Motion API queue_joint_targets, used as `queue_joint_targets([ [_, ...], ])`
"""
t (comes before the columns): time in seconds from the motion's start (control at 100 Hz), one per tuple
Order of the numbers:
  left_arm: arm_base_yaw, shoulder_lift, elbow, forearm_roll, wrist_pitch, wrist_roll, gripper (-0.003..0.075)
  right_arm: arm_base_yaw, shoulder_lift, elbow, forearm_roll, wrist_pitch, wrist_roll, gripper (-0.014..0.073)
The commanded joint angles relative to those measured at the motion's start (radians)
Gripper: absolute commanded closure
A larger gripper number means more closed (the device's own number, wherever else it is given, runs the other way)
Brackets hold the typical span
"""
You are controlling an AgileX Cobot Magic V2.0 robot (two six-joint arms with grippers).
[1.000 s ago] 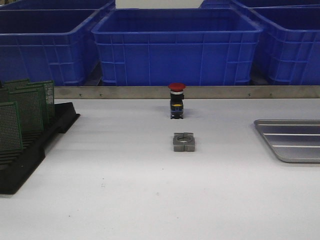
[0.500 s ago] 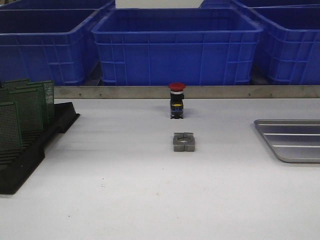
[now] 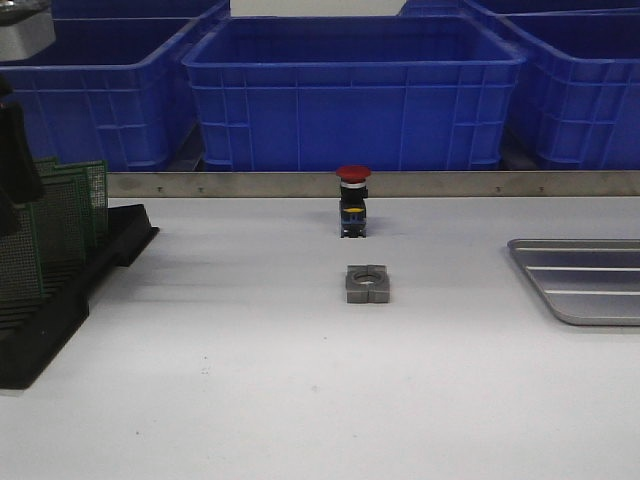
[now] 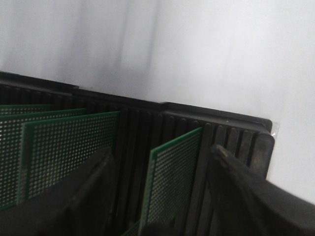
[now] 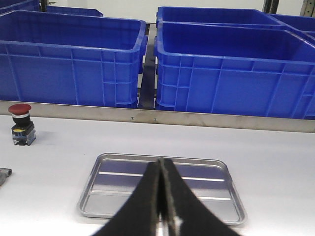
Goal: Place circuit board on tray
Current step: 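Lower the left gripper onto a green circuit board in the rack and grasp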
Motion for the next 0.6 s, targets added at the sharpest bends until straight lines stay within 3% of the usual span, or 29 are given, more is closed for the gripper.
queue_joint_targets([
  [0.0,-0.005,-0.012,-0.047,-0.028,0.038,0.002,0.0322,-0.002,-0.025,-0.012,-0.010,-0.074,-0.002,0.0706],
  [0.3,-0.005,0.011,-0.052,-0.030,0.073,0.004,0.0440,-0.002,-0.025,-0.012,-0.010,-0.074,-0.002,0.0706],
  [0.54,-0.005,0.011,-0.052,-0.030,0.084,0.004,0.0718,-0.002,-0.025,-0.012,-0.010,-0.074,-0.002,0.0706],
  [0.59,-0.005,0.011,-0.052,-0.030,0.084,0.004,0.0738,-0.002,-0.025,-0.012,-0.010,-0.074,-0.002,0.0706],
])
